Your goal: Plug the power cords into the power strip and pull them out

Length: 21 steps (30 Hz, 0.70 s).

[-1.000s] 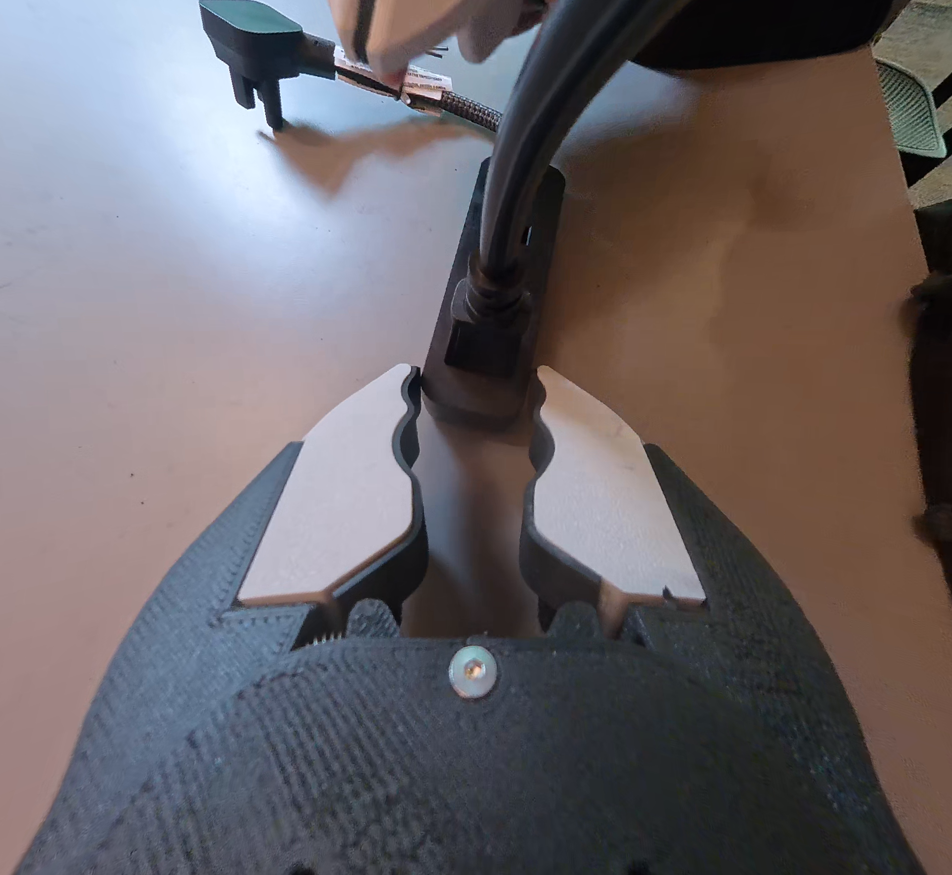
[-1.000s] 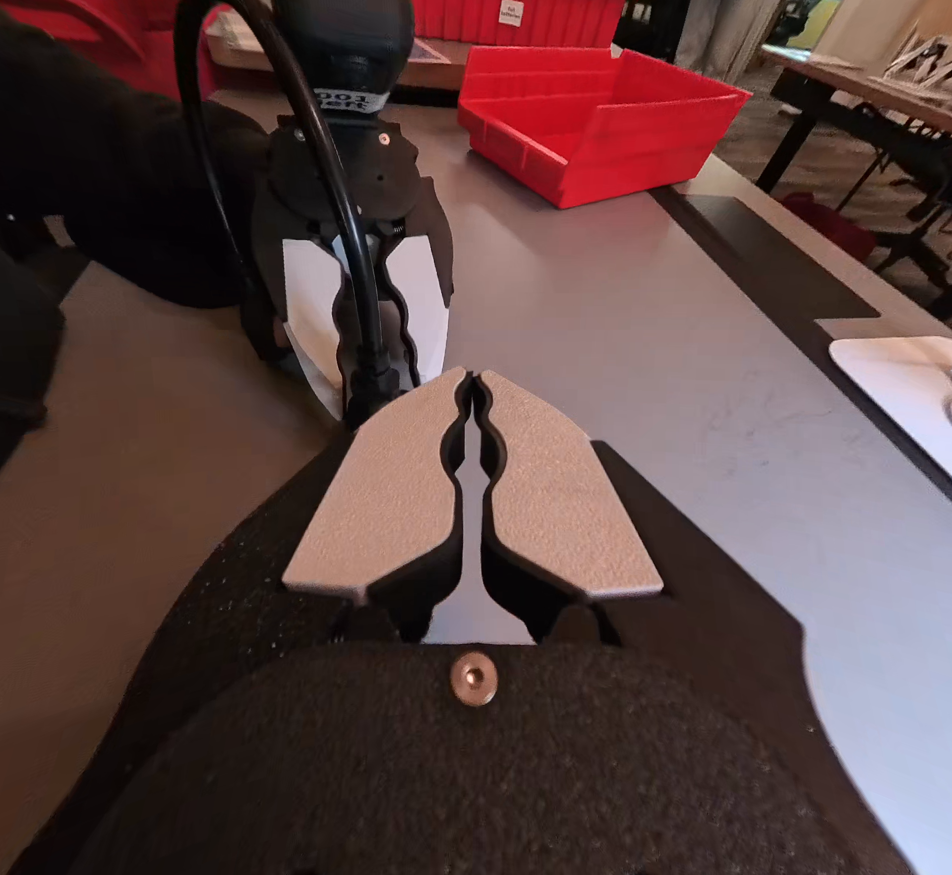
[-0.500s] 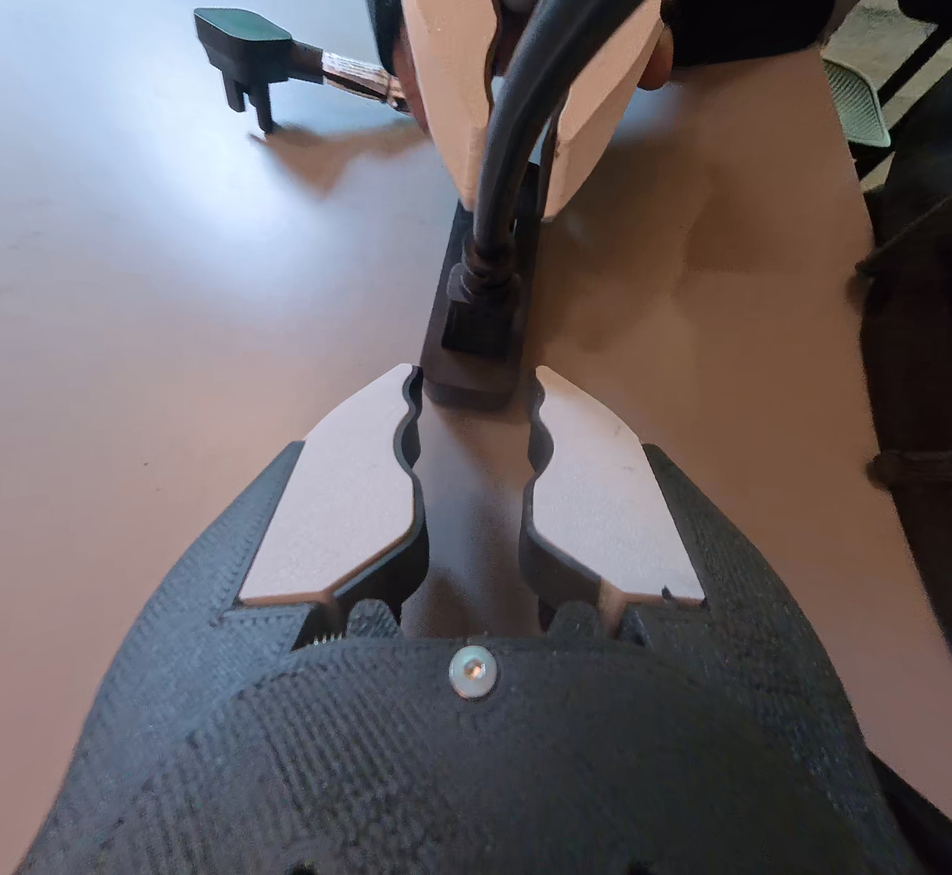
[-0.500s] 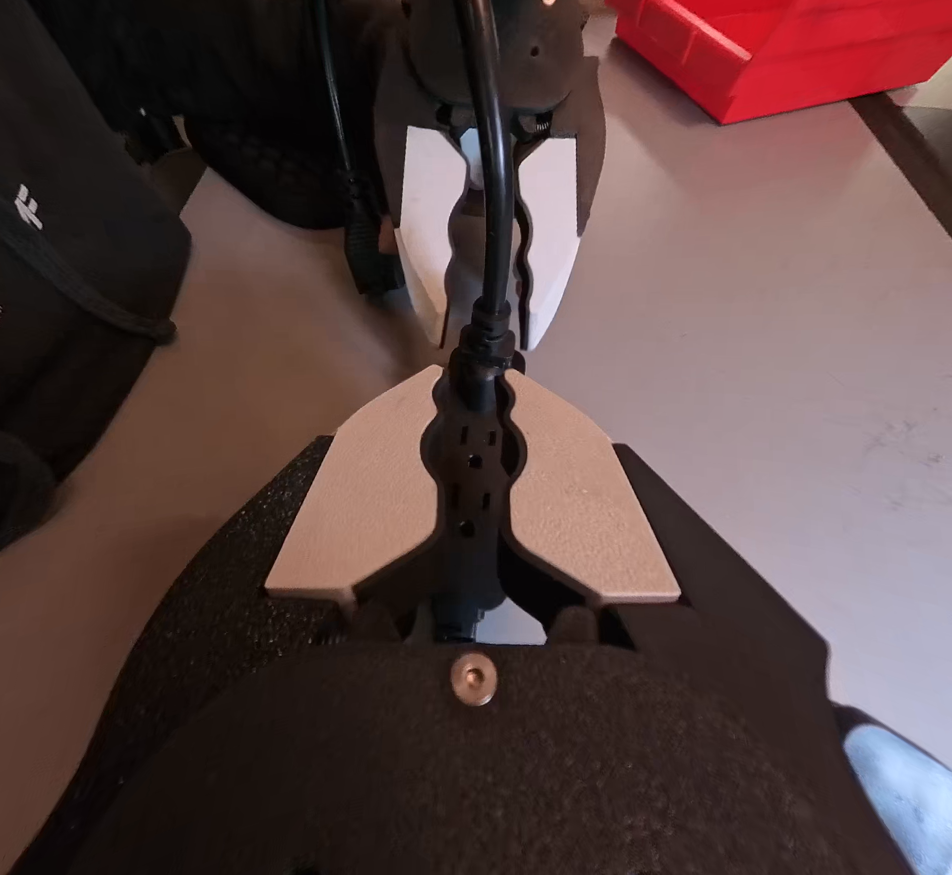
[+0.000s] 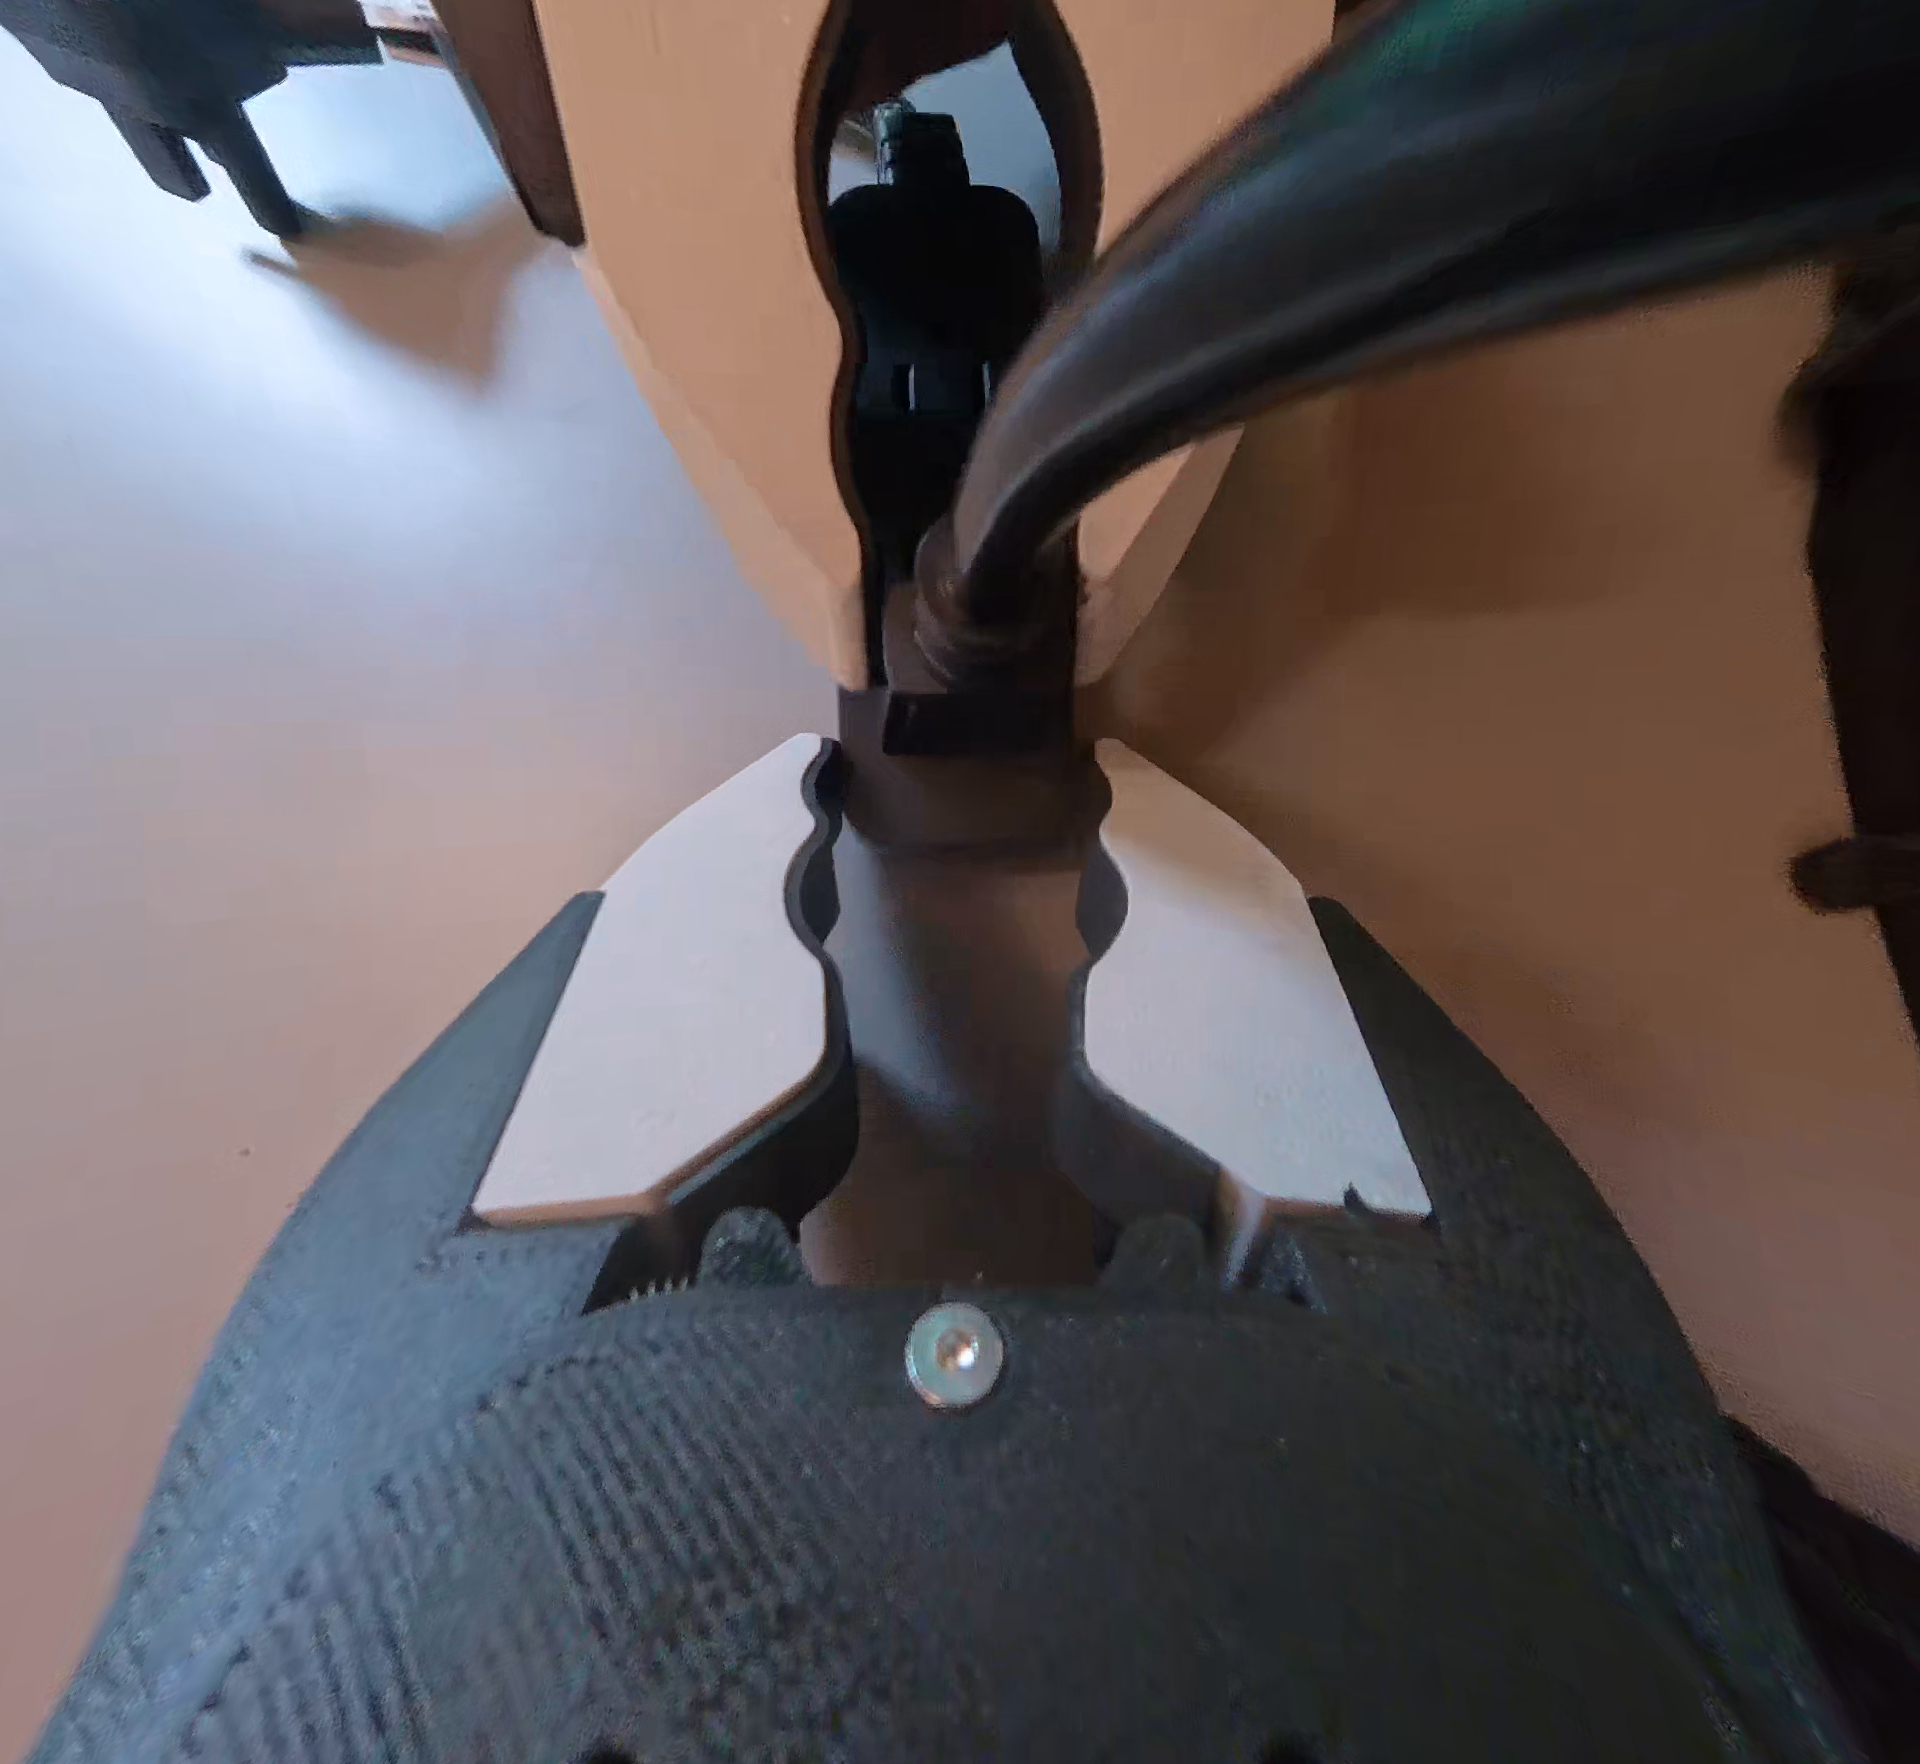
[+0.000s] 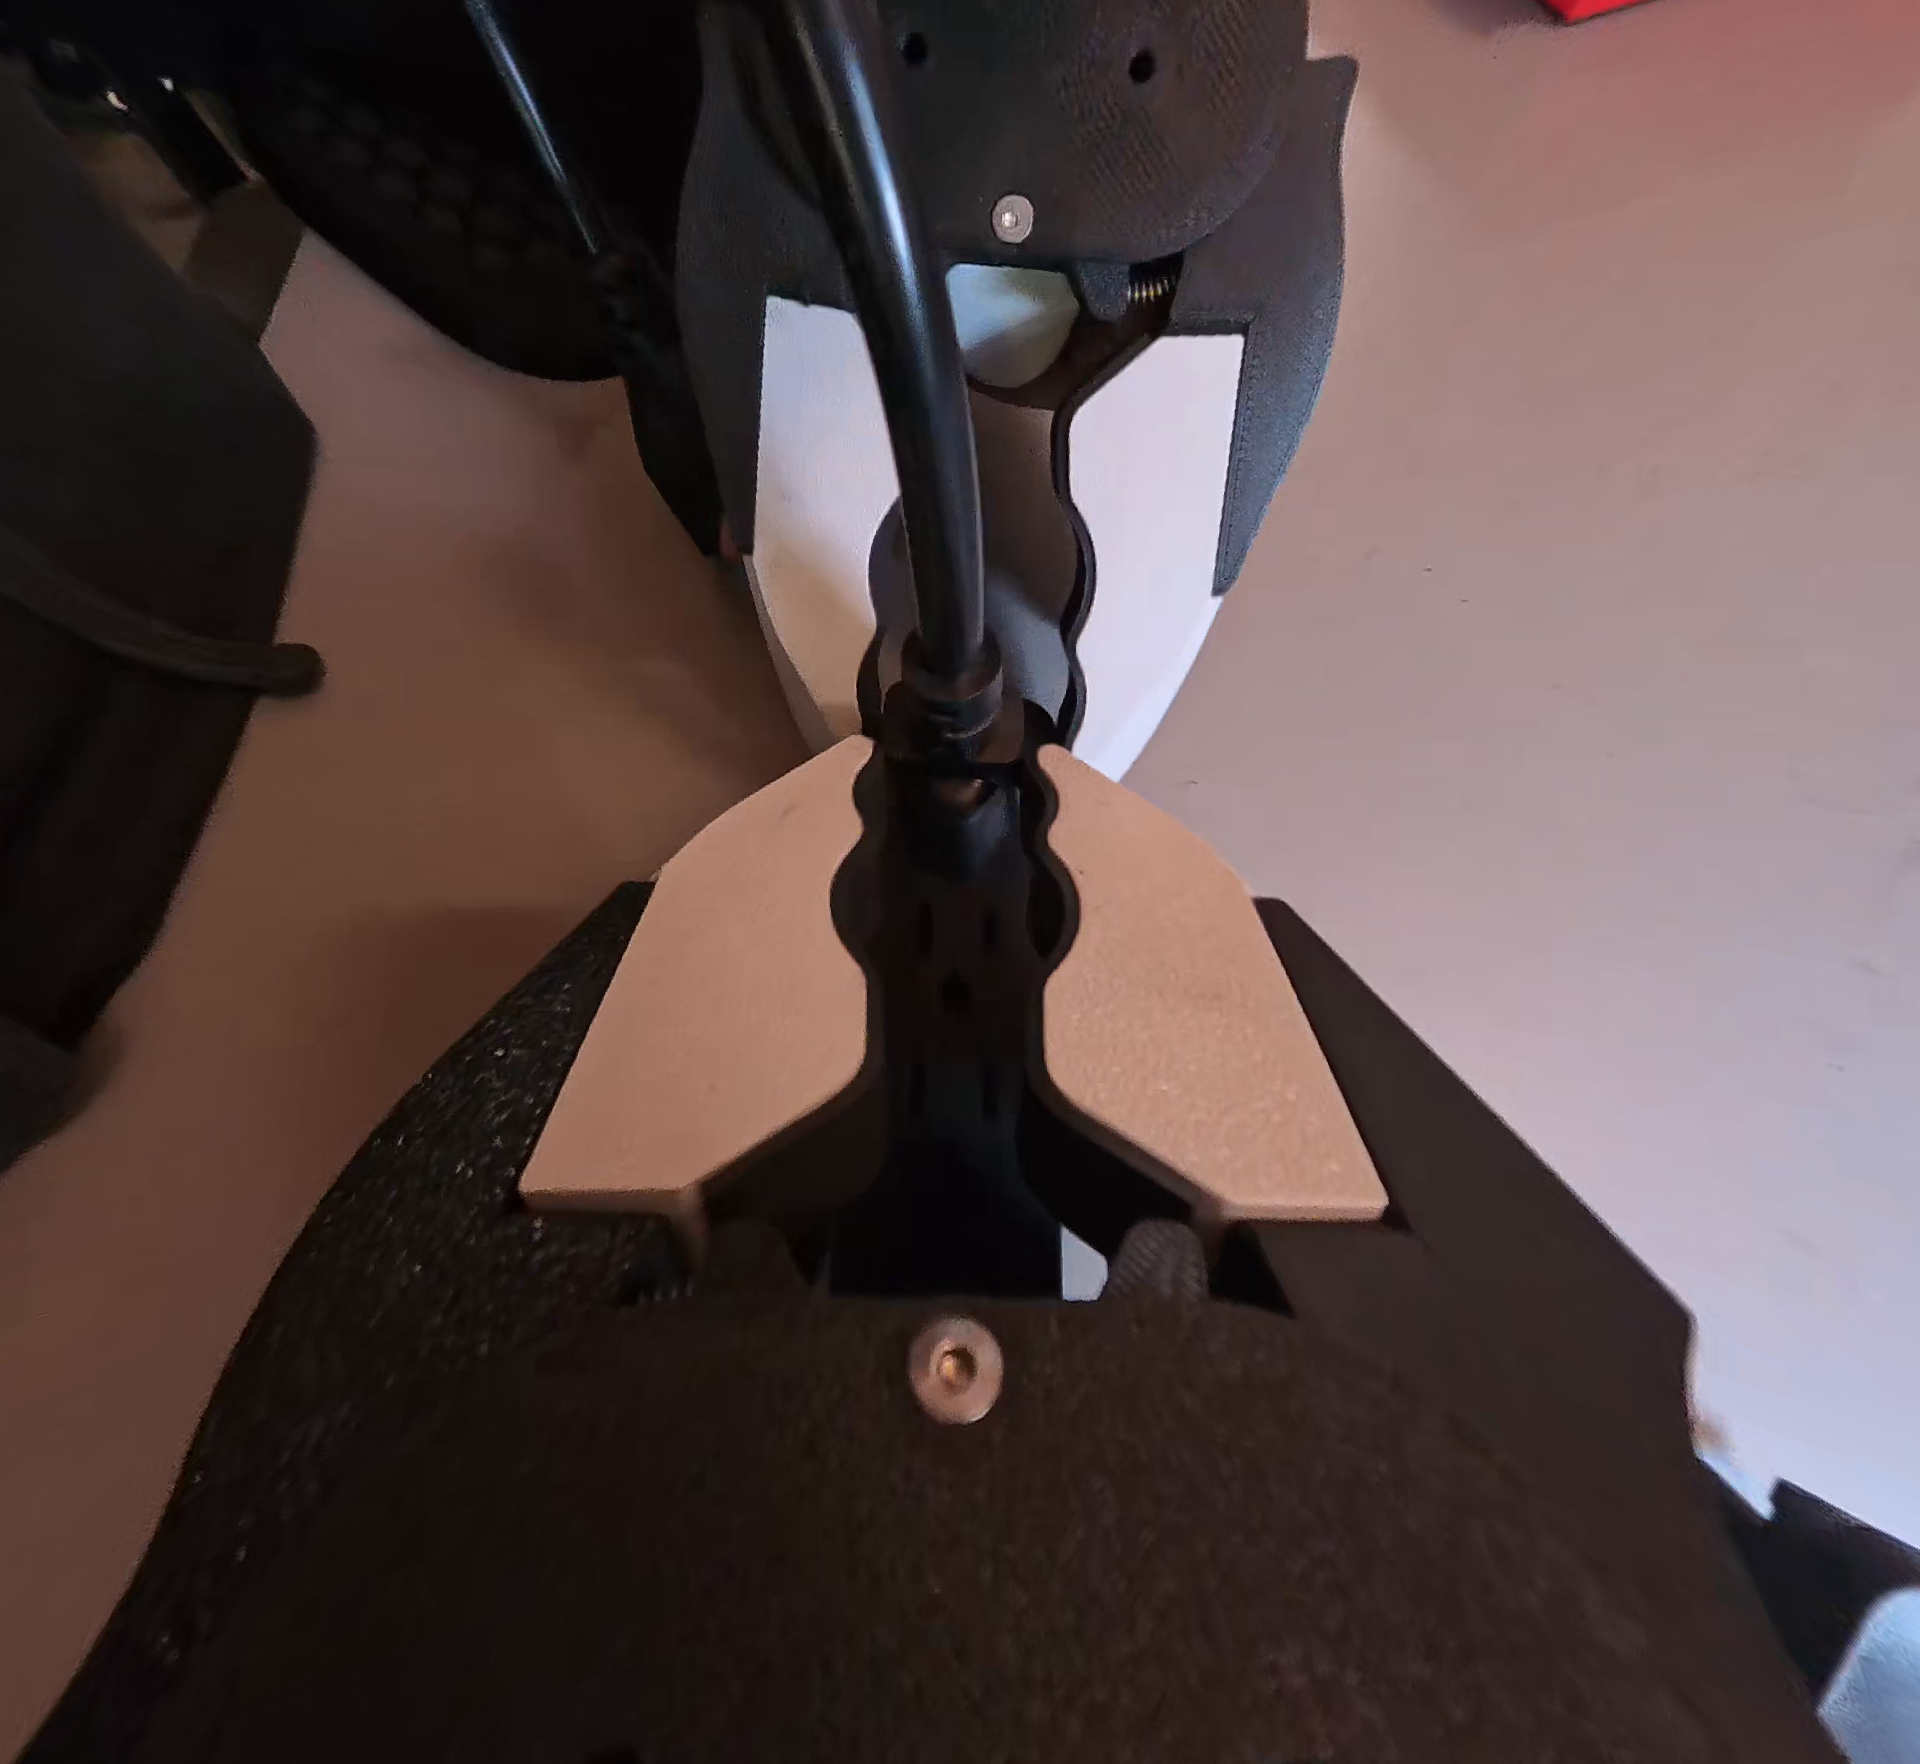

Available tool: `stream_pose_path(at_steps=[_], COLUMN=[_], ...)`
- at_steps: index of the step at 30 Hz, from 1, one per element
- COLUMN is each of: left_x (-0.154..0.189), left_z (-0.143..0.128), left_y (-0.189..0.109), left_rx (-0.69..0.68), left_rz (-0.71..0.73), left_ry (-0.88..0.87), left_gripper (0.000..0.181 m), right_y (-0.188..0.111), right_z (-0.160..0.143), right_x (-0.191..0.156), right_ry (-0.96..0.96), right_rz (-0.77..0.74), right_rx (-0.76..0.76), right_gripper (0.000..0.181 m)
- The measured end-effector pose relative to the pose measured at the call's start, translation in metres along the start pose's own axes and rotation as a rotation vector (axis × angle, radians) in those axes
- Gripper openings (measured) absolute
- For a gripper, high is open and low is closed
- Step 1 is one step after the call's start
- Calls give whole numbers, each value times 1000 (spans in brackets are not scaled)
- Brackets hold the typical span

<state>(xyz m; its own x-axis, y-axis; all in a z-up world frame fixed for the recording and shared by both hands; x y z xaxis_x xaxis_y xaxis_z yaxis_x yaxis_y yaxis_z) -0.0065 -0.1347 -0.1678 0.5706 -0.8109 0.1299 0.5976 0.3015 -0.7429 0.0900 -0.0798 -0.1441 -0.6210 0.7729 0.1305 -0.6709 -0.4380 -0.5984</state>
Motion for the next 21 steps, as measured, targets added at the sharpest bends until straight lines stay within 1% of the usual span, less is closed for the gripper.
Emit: stream_pose_path(at_steps=[9,15,21], left_x=[1,0,-1], left_z=[-3,-4,-4], left_y=[1,2,3], left_rx=[44,66,81], left_rz=[20,15,16], left_ry=[-55,-65,-76], left_gripper=[44,44,44], right_y=[0,-1,-2], right_z=[-7,-9,-9], right_x=[-1,-2,2], right_ry=[-43,-92,-98], right_rz=[-40,-72,-40], right_rx=[88,90,75], right_gripper=[23,23,23])
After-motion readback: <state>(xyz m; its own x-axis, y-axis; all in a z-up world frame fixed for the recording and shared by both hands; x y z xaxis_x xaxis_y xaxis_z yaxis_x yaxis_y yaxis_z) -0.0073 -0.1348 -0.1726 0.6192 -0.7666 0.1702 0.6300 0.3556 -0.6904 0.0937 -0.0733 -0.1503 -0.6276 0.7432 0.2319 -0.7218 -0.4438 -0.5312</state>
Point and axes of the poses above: each gripper's, where its closed fingertips meet, y out along the fingers, z out of its top, x = y × z across the jaws, the point moved 8 cm from there along -y, back along the fingers, and after that the axes turned 9 degrees about -y, right-handed, at the moved point
